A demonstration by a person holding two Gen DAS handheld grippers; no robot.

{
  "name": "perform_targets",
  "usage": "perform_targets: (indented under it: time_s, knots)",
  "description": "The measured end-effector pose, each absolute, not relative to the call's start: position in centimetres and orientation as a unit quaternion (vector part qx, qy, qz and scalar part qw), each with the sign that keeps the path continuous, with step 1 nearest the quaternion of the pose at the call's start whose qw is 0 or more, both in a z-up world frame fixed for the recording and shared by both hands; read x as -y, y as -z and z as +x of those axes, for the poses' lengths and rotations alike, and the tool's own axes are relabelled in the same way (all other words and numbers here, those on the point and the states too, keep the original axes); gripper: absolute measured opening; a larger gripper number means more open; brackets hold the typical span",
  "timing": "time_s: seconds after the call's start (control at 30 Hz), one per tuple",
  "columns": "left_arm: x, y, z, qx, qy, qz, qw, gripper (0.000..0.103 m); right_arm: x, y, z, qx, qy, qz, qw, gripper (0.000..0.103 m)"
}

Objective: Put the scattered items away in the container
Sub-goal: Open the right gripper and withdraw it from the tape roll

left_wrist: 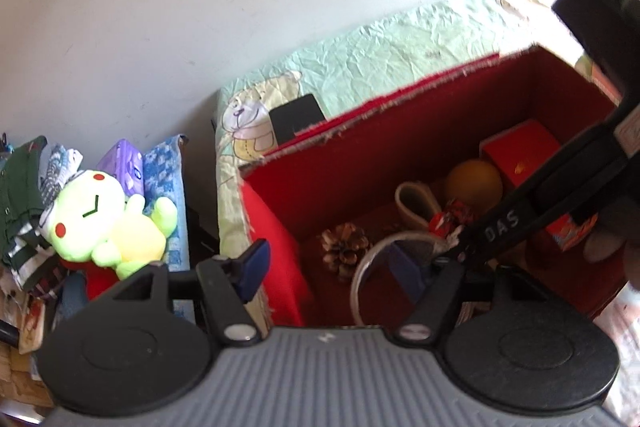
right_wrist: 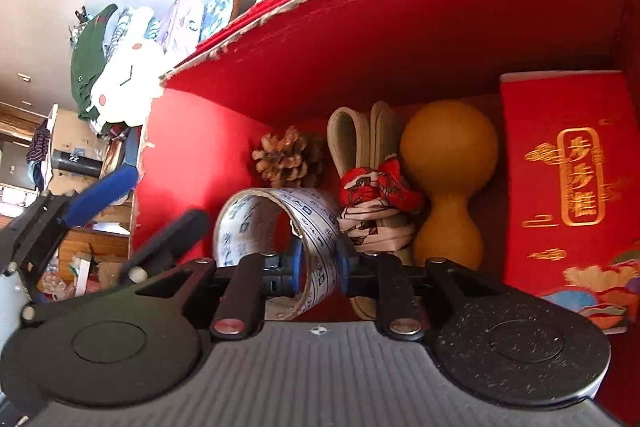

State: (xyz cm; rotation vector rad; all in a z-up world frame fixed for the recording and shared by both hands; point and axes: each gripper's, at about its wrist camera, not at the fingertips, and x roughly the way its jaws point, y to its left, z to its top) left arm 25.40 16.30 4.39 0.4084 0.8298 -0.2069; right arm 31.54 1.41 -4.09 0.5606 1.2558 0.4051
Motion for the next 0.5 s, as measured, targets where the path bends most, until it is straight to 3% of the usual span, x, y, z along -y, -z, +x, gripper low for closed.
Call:
perform_targets:
  time_s: [0.23,0.5]
  knots:
    - [-17.7,-4.1,25.4,-0.398,0.078,0.170,0.898,0.072,-1.2,4.2,31.7,-0.582,-0.200,0.277,0.738,0.024]
    - [-18.2,-4.0,25.7,-0.401,0.076,0.140,0.902,0.072,-1.1,4.6,31.7,-0.576,-0.208,0.282,0.738,0.021]
